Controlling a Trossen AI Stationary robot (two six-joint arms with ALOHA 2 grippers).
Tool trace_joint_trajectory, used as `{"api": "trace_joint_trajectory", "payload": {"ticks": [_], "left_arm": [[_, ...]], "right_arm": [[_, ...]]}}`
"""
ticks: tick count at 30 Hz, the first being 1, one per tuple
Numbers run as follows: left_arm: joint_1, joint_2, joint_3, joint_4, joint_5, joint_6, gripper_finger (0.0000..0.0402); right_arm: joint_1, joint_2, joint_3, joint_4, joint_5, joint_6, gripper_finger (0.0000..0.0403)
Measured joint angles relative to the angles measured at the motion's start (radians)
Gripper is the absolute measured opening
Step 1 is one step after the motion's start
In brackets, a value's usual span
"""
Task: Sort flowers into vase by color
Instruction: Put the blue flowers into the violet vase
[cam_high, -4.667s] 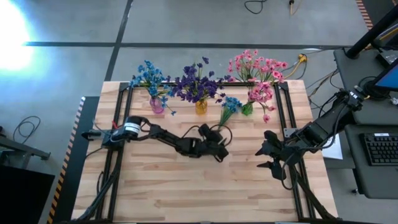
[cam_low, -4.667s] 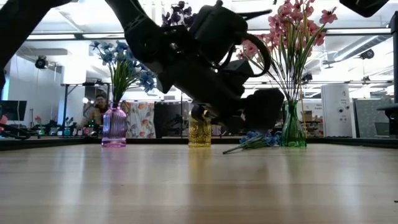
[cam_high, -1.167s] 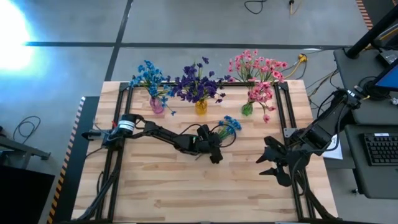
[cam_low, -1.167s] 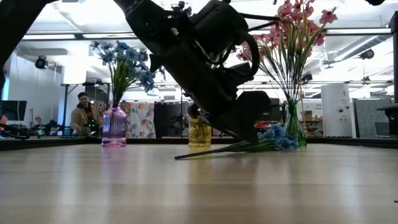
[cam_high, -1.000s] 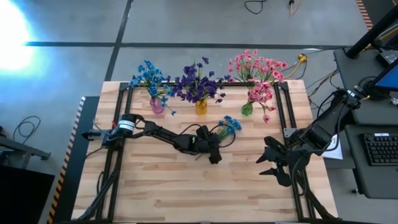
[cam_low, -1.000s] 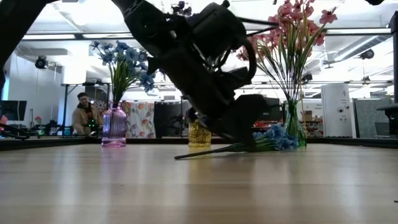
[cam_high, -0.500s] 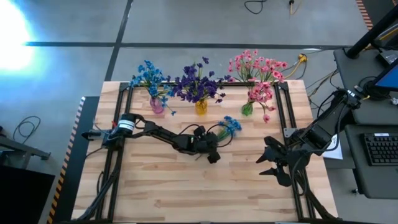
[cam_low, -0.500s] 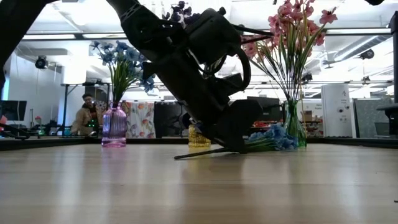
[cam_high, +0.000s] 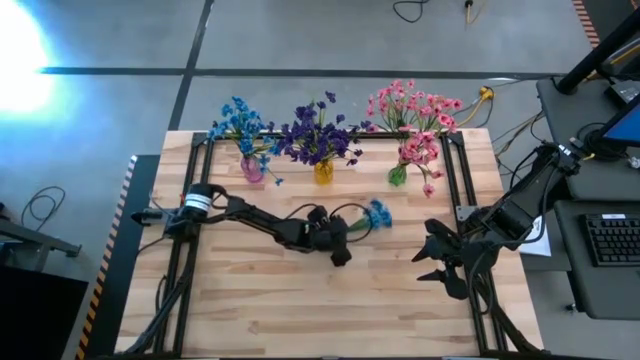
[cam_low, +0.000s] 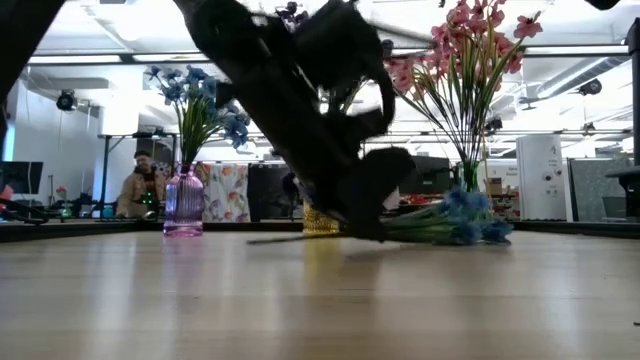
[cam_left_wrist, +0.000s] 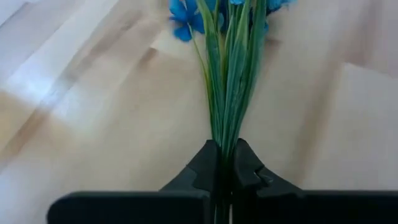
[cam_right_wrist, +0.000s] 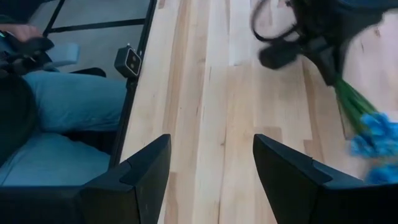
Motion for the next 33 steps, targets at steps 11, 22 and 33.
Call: {"api": "trace_joint_trajectory", "payload": {"ticks": [11, 22, 33], "left_arm": [[-0.118, -0.225, -0.08, -0.148, -0.076, 0.001, 0.0], [-0.275, -0.593, -0.493, 0.401, -0.151, 0.224, 0.0], [-0.307, -0.719, -0.814, 1.18, -0.168, 0.66, 0.0]], "right_arm": [[0.0, 0.0, -0.047, -0.003, 0.0, 0.005, 0.0219], [0.0, 0.001, -0.157, 0.198, 0.107, -0.048, 0.0219], [-0.026, 0.065, -0.28, 0.81, 0.399, -0.51, 0.0219]]}}
